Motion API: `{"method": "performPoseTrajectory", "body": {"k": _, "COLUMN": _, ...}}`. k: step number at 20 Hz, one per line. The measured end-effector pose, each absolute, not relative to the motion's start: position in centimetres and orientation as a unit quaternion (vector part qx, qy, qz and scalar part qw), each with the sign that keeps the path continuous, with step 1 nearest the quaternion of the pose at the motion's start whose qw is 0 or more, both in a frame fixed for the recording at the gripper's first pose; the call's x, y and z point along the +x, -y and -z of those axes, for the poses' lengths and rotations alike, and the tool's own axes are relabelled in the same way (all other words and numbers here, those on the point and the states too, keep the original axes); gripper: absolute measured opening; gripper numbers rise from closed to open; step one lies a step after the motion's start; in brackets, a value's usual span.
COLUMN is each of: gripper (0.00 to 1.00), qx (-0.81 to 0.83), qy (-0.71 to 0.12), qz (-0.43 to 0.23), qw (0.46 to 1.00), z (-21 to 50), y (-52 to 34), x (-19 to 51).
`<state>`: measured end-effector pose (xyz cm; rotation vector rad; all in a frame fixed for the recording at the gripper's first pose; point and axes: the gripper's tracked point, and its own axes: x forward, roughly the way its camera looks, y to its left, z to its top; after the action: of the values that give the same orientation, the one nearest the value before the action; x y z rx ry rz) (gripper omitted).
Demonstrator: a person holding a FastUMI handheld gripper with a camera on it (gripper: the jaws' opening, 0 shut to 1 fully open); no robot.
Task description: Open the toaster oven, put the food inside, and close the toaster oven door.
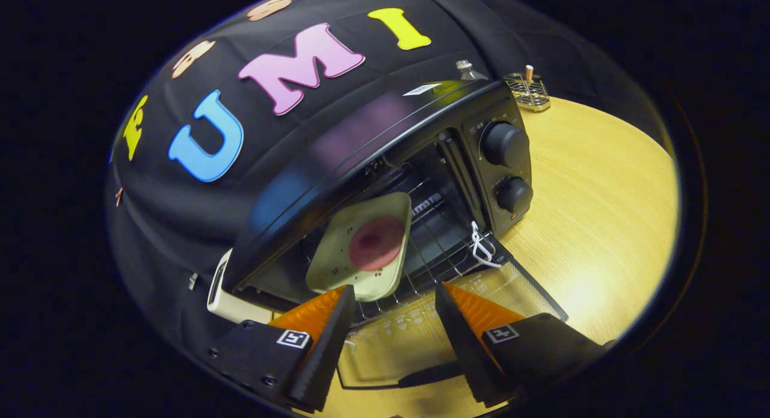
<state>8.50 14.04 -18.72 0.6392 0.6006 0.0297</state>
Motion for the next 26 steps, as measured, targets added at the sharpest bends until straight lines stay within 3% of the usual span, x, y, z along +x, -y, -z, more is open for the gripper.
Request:
{"method": "performPoseTrajectory", "body": {"k": 2, "gripper": 0.99, "qx": 0.269, "qy": -0.297, "qz": -0.036, "qw": 0.916, "z": 18.5, "y": -14.5, "x": 6.4}}
{"method": "performPoseTrajectory", "body": {"k": 7, "gripper": 0.99, "qx": 0.159, "qy": -0.312, "qz": -0.069, "qw": 0.934, "z": 19.4, "y": -13.8, "x": 1.2}}
{"method": "performPoseTrajectory", "body": {"k": 12, "gripper": 0.99, "qx": 0.086, "qy": -0.373, "qz": -0.070, "qw": 0.921, "z": 24.6, "y": -11.9, "x": -4.0}}
{"method": "performPoseTrajectory", "body": {"k": 17, "gripper": 0.99, "qx": 0.063, "qy": -0.412, "qz": -0.055, "qw": 0.908, "z": 28.8, "y": -10.9, "x": -4.2}}
{"method": "performPoseTrajectory", "body": {"k": 26, "gripper": 1.00, "qx": 0.015, "qy": -0.401, "qz": -0.068, "qw": 0.914, "z": 30.0, "y": -12.8, "x": -1.2}}
